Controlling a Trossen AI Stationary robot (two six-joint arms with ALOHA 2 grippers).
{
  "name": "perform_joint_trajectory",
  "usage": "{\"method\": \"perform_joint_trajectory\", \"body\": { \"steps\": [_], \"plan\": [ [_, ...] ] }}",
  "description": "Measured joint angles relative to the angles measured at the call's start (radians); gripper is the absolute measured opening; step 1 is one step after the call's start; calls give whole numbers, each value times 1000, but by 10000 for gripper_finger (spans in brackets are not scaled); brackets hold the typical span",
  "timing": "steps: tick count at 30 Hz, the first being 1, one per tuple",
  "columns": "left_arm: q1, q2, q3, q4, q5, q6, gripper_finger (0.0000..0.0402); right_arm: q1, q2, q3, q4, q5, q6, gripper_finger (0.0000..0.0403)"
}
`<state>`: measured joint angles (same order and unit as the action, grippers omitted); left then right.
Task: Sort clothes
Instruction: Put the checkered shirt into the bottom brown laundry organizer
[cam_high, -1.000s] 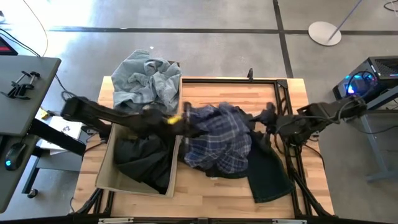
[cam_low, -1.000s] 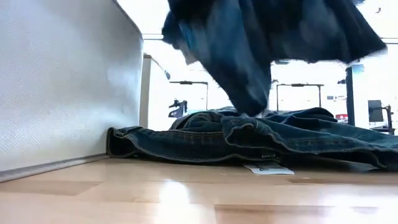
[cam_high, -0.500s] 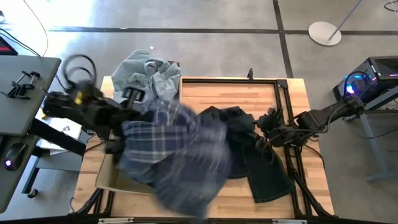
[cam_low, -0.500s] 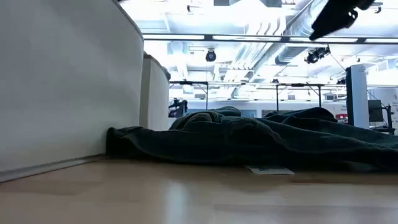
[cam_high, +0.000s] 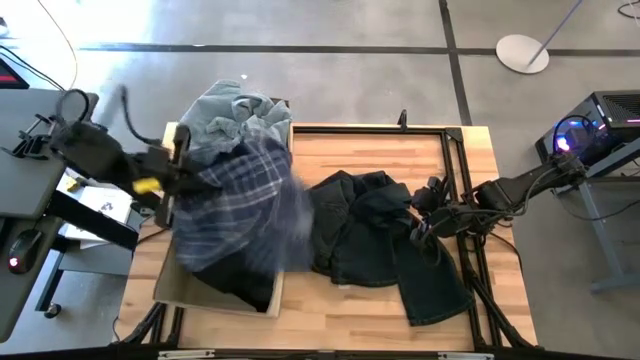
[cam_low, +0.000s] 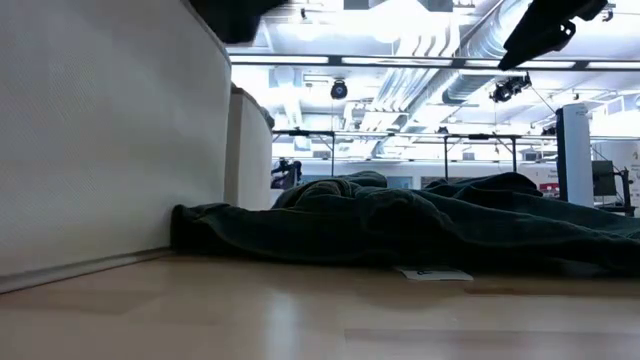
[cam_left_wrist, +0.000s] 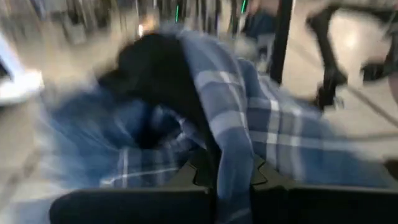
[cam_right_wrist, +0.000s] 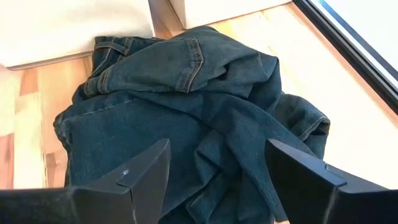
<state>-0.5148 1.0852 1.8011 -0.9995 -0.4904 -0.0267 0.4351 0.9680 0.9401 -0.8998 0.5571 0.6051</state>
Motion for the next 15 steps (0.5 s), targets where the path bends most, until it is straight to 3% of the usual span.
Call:
{"method": "perform_joint_trajectory", "body": {
  "steps": [4, 8, 15],
  "plan": [
    [-11, 36, 0, -295, 29, -305, 1, 0, 0, 0, 9, 0, -9, 250],
    [-42, 111, -3, -586, 203, -619, 1, 0, 0, 0, 19, 0, -11, 250],
    [-72, 177, -127, -427, 422, -685, 1, 0, 0, -1, 58, 0, -31, 250]
  ]
}}
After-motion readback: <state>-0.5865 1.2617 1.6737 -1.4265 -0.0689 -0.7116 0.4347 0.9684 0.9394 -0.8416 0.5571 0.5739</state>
